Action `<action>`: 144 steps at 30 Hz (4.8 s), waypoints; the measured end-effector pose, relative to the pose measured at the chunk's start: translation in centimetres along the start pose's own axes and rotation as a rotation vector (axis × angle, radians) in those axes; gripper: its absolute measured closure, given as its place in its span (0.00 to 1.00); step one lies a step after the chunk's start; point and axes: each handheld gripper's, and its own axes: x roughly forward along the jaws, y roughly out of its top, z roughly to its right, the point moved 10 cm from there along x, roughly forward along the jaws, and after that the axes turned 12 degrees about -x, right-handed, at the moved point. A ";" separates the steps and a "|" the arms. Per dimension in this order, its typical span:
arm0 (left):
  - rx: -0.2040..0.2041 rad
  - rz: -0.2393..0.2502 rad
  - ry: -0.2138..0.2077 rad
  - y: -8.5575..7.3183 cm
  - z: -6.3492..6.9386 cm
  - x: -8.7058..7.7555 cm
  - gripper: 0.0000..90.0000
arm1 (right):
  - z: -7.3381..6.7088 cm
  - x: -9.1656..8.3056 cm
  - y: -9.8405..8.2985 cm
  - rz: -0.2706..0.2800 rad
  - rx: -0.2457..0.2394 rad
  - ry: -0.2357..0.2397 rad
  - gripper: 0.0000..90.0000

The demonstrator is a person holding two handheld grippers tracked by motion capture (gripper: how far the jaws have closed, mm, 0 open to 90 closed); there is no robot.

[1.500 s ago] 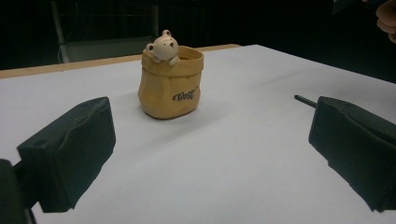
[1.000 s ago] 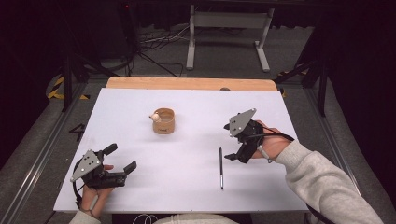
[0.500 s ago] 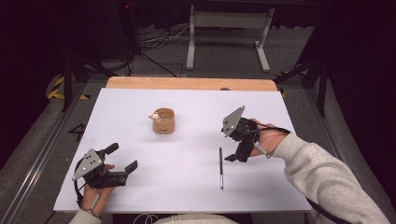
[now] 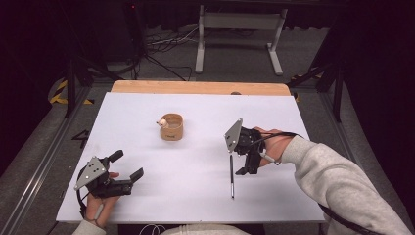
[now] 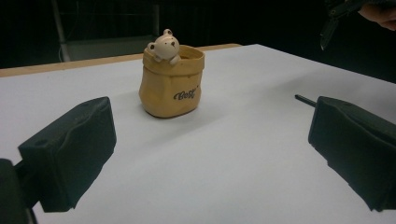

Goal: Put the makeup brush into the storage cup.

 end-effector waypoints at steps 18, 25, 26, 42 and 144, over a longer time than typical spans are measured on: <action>-0.004 -0.006 -0.007 -0.1 0.1 0.1 0.01 | 0.3 2.0 0.2 -0.078 -0.053 0.064 0.04; -0.003 -0.019 -0.006 -0.2 0.0 0.2 0.00 | 0.0 3.4 -0.3 -0.087 -0.058 0.090 0.05; -0.004 -0.013 -0.006 -0.2 0.0 0.2 0.00 | 0.0 3.6 -0.4 -0.088 -0.058 0.090 0.05; 0.000 -0.020 -0.008 -0.2 0.0 0.4 0.00 | -0.4 5.9 -1.2 -0.125 -0.084 0.128 0.05; 0.051 -0.055 0.001 -0.4 0.5 0.8 0.02 | 1.1 -1.2 2.9 0.226 0.080 -0.175 0.94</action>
